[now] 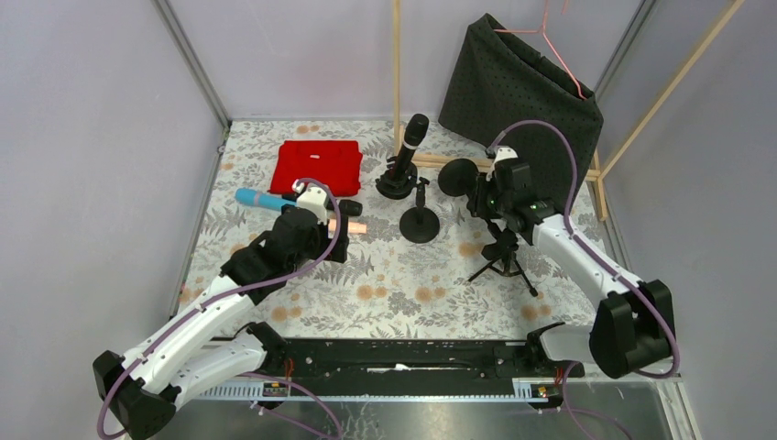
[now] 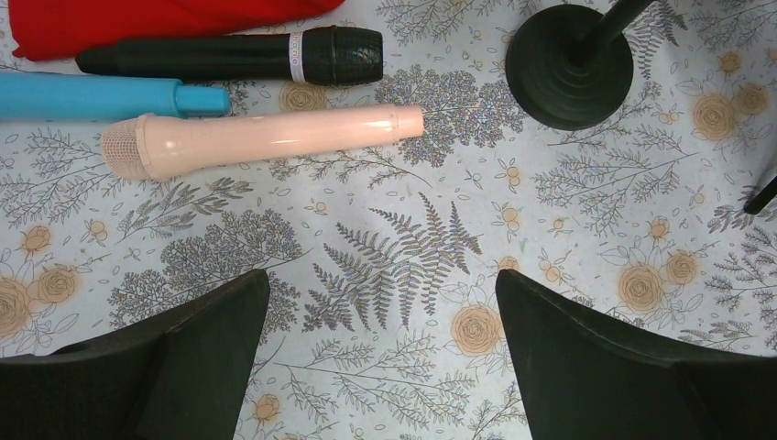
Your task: Attach the microphones to the stand
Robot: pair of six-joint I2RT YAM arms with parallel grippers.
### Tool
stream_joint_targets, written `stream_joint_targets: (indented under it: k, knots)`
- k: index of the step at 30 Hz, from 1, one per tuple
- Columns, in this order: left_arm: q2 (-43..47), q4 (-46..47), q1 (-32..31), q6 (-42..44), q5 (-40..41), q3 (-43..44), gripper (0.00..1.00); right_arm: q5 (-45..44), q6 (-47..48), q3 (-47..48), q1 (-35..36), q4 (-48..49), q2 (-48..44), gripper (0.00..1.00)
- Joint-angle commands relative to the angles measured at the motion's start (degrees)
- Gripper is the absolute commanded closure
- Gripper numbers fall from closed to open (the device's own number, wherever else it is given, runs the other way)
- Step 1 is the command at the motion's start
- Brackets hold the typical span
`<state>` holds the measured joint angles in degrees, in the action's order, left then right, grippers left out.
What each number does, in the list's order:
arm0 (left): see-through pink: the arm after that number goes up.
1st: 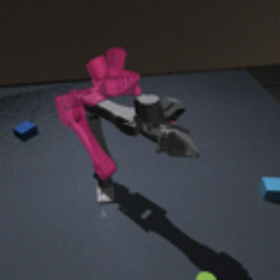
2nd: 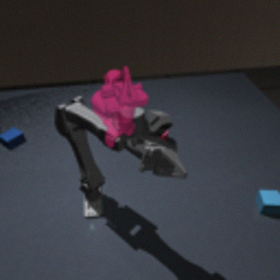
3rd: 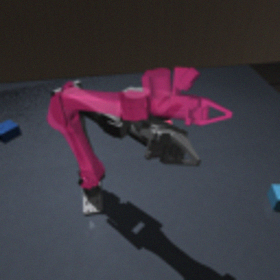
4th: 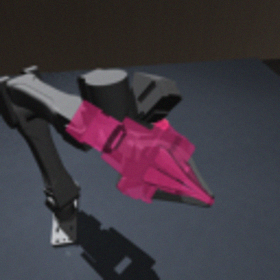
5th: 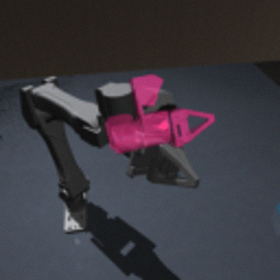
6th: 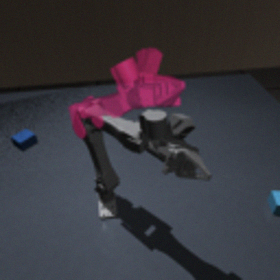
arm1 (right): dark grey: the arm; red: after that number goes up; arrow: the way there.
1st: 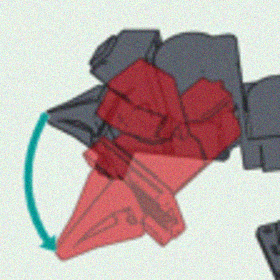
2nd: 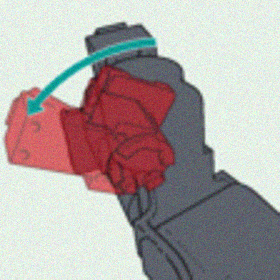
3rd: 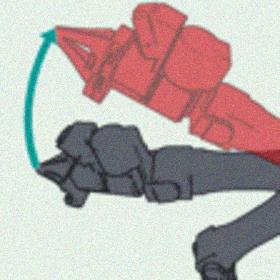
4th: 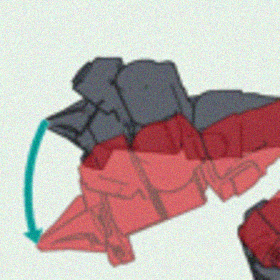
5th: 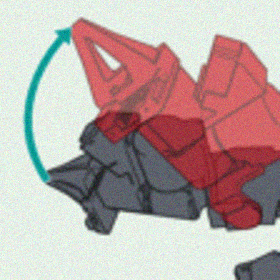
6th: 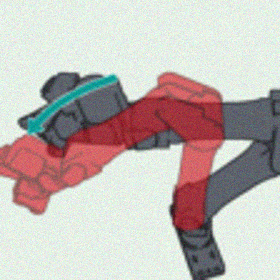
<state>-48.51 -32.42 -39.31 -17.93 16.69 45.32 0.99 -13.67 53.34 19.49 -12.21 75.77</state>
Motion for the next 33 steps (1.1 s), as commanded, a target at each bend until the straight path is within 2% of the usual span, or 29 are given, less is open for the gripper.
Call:
stream_joint_targets:
  k: [1,13,17,22,25,29,33]
  knots:
    - [-0.2,2.7,0.3,0.6,-0.3,0.0,0.01,0.1,0.6,1.3,0.3,-1.2,-6.4,1.00]
    - [1.4,2.7,0.3,1.1,2.4,0.2,0.01,4.3,-0.9,0.4,0.3,-19.0,-15.5,1.00]
    - [7.2,5.5,0.3,1.7,4.2,-1.5,0.01,9.0,-1.9,-1.1,0.6,-20.9,-17.5,1.00]
    - [17.7,15.9,0.0,2.0,-1.0,-7.8,0.01,12.2,-3.4,-4.5,1.9,-20.5,-20.9,1.00]
    - [19.7,17.7,-0.9,1.7,-4.4,-9.1,0.01,12.6,-4.2,-6.4,4.2,-19.8,-22.8,1.00]
    - [16.4,17.0,-5.4,-0.1,-5.8,-7.8,0.01,10.6,-6.1,-8.7,9.6,-18.2,-23.8,1.00]
    - [12.8,17.1,-15.7,-3.5,0.2,-7.5,0.01,6.8,-8.7,-9.4,17.1,-16.8,-22.4,1.00]
